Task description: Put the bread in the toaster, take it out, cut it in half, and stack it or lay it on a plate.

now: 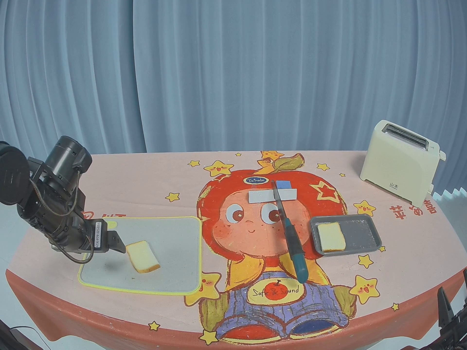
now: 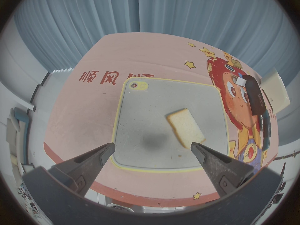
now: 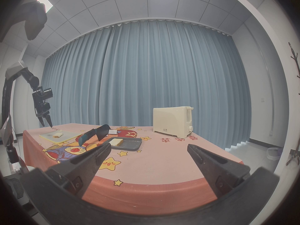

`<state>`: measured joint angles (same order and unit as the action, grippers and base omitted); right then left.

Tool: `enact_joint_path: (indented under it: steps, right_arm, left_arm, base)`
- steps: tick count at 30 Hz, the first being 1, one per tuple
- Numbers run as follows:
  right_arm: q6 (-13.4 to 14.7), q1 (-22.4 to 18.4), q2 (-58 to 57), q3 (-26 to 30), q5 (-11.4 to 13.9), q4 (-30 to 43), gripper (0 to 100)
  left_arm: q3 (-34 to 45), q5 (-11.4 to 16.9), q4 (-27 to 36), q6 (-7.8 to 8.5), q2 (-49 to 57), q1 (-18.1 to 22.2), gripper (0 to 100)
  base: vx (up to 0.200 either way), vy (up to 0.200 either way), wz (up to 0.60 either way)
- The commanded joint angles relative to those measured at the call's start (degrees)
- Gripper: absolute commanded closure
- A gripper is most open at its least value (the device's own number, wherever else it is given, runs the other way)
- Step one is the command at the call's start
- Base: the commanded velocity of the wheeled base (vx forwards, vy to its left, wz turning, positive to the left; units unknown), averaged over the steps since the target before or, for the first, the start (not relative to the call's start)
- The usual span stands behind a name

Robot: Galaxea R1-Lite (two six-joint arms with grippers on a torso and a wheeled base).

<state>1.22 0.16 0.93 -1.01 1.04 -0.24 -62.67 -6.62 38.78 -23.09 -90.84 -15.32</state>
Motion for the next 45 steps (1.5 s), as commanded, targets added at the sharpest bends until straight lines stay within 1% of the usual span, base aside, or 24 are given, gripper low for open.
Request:
enact_joint_path:
  steps: [1,3,13,15,23,32,45]
  right_arm:
    - [0.01,0.02,-0.93,1.01,0.02,-0.02,0]
    - [0.01,0.02,-0.93,1.01,0.02,-0.02,0]
    - [0.01,0.02,-0.93,1.01,0.02,-0.02,0]
    - [0.01,0.02,-0.93,1.01,0.02,-0.02,0]
    - [0.01,0.02,-0.93,1.01,0.02,-0.02,0]
    - [0.01,0.02,-0.93,1.01,0.02,-0.02,0]
    - [0.01,0.02,-0.93,1.01,0.02,-0.02,0]
  left_arm:
    - [-1.75,-0.24,0.16,-0.82,-4.08,0.12,0]
    - [-1.93,-0.50,-0.11,-0.64,-5.75,0.21,0]
    - [-3.16,-0.50,-0.19,-0.82,-9.44,0.47,0]
    - [-3.42,-0.50,-0.19,-0.64,-9.70,2.14,0]
    - [-4.30,-0.24,-0.19,-0.47,-9.70,3.28,0]
    - [-5.88,0.03,-0.11,-0.91,-10.93,3.28,0]
    - [-6.06,-0.24,-0.19,-0.91,-12.60,3.28,0]
  base:
    - [0.000,0.000,0.00]
    - [0.000,0.000,0.00]
    - [0.000,0.000,0.00]
    - [0.000,0.000,0.00]
    - [0.000,0.000,0.00]
    - [0.000,0.000,0.00]
    - [0.000,0.000,0.00]
